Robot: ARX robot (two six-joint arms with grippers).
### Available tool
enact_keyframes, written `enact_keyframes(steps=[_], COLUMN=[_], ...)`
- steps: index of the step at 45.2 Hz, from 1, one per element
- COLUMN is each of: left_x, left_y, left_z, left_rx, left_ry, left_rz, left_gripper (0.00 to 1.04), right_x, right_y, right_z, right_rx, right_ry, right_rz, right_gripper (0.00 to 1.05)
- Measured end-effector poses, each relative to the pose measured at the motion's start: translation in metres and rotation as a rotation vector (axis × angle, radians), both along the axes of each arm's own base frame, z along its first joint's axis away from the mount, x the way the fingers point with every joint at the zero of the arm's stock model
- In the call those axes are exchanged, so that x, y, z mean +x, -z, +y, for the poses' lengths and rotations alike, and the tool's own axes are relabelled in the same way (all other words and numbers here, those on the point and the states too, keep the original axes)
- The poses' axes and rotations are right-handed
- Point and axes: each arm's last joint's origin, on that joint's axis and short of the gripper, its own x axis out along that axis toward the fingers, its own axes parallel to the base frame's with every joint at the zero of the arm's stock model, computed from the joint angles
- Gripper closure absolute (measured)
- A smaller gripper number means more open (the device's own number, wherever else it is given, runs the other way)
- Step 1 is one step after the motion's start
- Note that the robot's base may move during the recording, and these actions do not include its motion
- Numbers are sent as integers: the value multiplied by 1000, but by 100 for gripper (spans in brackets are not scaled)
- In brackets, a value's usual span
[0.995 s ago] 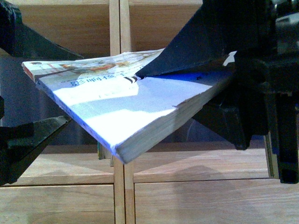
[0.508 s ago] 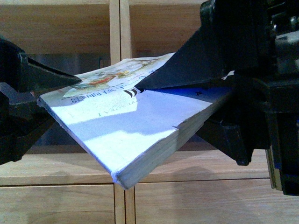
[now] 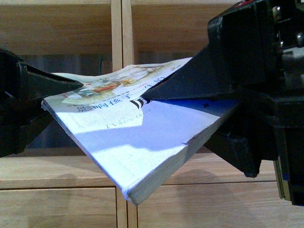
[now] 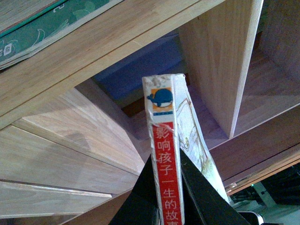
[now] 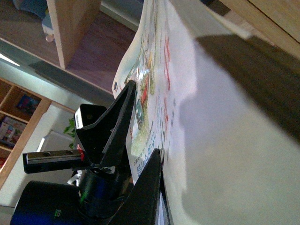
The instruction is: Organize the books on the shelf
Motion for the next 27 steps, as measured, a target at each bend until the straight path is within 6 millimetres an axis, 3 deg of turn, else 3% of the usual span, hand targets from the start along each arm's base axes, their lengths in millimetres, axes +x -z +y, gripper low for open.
enact_keyframes(steps=[5,13,23,27], left_x=[0,4,14,15], left_y=[1,-1,-15,-30], left_z=[0,11,50,65], left_rx=[2,43,228,312], left_ry=[-5,-64,-248,-310], left_rz=[9,41,25,-7], left_gripper=[98,98,98,98], right_x=[1,10,24,26], right_y=[0,-4,-9,-7], right_z=[-1,-18,-61,-75], right_rx=[-9,-17,-14,-18], right_ry=[8,71,219,247], right_rz=[-5,-64,-104,-110], right_gripper=[88,56,19,6])
